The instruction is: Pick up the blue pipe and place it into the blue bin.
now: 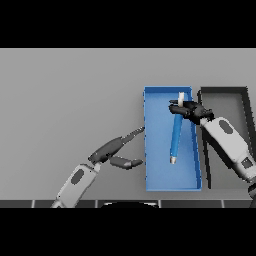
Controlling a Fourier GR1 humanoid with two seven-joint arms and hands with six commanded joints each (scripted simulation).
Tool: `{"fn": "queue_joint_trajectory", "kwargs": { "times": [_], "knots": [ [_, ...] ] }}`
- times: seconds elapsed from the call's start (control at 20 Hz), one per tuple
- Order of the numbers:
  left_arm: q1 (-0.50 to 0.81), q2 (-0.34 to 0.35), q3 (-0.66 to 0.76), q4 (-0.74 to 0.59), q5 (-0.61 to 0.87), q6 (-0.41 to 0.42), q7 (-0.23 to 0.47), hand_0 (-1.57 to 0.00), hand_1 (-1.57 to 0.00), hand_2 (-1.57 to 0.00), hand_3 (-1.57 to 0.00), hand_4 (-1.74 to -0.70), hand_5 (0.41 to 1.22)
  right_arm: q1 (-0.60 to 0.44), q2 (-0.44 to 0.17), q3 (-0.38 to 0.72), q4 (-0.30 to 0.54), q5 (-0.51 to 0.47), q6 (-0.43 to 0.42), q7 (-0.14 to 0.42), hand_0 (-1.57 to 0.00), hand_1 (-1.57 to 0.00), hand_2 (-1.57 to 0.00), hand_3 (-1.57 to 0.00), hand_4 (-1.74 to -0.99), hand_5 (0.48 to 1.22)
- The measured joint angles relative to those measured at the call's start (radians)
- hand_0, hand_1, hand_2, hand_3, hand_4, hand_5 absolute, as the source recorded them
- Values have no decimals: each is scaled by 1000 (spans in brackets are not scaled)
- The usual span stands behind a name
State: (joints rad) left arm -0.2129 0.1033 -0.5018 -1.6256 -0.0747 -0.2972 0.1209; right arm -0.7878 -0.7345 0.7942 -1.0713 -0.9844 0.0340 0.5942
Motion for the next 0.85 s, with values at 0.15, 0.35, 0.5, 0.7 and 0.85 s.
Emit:
{"fn": "queue_joint_trajectory", "kwargs": {
  "times": [0.15, 0.35, 0.5, 0.7, 0.85],
  "knots": [
    [1, -3, 3, 6, 2, 3, -5, 1, 1, 1, 1, -879, 483, -6, -14, 30, -4, 53, 27, -22, -85, -82, -79, -52, -1133, 853],
    [5, 1, 0, 8, -4, 1, -1, 1, 1, 1, 1, -881, 474, -16, 5, 38, 30, 77, 32, -44, -301, -147, -65, -21, -1152, 778],
    [10, 7, -3, -7, -1, -3, -12, 1, 1, 1, 1, -883, 474, -5, 10, 35, 31, 69, 54, -74, -154, -75, -33, -10, -1160, 800],
    [14, 10, -4, -1, -8, -1, -7, 1, 1, 1, 1, -885, 479, 3, -5, 28, 4, 51, 55, -66, -212, -100, -24, -5, -1152, 802],
    [2, -2, -4, -6, -3, 4, 8, 1, 1, 1, 1, -885, 480, -12, 0, 31, 4, 57, 53, -58, -212, -100, -24, -5, -1152, 798]
  ]
}}
